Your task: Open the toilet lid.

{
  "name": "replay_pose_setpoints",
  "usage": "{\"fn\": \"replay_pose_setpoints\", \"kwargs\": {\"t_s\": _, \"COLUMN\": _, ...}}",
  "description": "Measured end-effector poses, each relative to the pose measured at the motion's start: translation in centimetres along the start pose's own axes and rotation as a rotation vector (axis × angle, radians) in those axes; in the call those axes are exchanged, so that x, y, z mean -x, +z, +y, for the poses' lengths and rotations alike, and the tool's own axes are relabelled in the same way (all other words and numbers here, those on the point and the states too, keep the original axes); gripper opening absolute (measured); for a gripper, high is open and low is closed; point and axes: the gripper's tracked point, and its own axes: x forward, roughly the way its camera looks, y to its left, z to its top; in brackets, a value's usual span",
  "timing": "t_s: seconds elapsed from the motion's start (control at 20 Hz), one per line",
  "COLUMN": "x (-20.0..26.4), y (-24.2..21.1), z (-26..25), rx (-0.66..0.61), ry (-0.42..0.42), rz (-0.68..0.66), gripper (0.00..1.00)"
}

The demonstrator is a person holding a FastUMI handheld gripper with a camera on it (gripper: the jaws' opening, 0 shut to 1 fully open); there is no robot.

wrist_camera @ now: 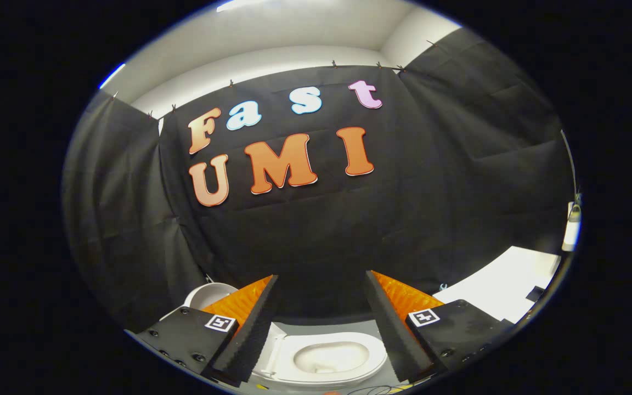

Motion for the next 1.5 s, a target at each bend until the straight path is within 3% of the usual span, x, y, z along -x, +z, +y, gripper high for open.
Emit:
{"fn": "replay_pose_setpoints", "kwargs": {"t_s": 0.1, "x": -0.2, "y": 0.0, "z": -0.5, "rx": -0.044, "ry": -0.007, "rz": -0.014, "gripper": 0.98}}
{"fn": "replay_pose_setpoints", "kwargs": {"t_s": 0.45, "x": -0.5, "y": -0.8, "z": 0.2, "rx": 0.005, "ry": 0.011, "rz": 0.007, "gripper": 0.98}}
{"fn": "replay_pose_setpoints", "kwargs": {"t_s": 1.5, "x": -0.2, "y": 0.9, "z": -2.8, "rx": -0.031, "ry": -0.015, "rz": -0.016, "gripper": 0.98}}
